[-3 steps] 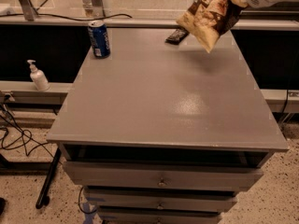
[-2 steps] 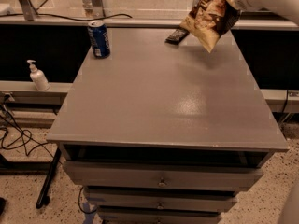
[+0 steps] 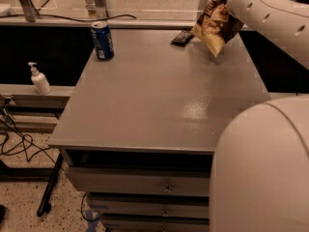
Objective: Move brown chip bag near rxbar chocolate
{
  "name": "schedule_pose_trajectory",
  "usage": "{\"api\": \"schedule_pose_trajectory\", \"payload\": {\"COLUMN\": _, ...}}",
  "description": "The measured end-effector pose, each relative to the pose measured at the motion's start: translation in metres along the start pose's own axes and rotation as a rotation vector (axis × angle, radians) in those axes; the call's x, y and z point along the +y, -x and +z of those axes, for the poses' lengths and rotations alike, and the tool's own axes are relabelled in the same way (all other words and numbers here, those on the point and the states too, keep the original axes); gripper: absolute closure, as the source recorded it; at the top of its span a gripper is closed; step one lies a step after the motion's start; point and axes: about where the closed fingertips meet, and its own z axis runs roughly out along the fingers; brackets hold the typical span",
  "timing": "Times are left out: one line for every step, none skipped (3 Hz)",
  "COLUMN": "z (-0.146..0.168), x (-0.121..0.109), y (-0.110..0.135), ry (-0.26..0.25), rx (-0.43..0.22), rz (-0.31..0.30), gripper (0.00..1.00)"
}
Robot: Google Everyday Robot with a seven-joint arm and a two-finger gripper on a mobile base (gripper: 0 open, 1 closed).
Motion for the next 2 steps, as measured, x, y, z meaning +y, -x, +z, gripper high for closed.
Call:
{"api": "schedule_pose_trajectory", "payload": {"z": 0.005, "x": -0.019, "y": -0.034, "ry": -0.056, "rx": 0.08, "rz": 0.142, "gripper": 1.0}}
{"api": "schedule_pose_trajectory", "payload": {"z": 0.003, "x": -0.024, "y": -0.061, "ry": -0.08, "rx": 0.128, "rz": 0.303, "gripper": 1.0}}
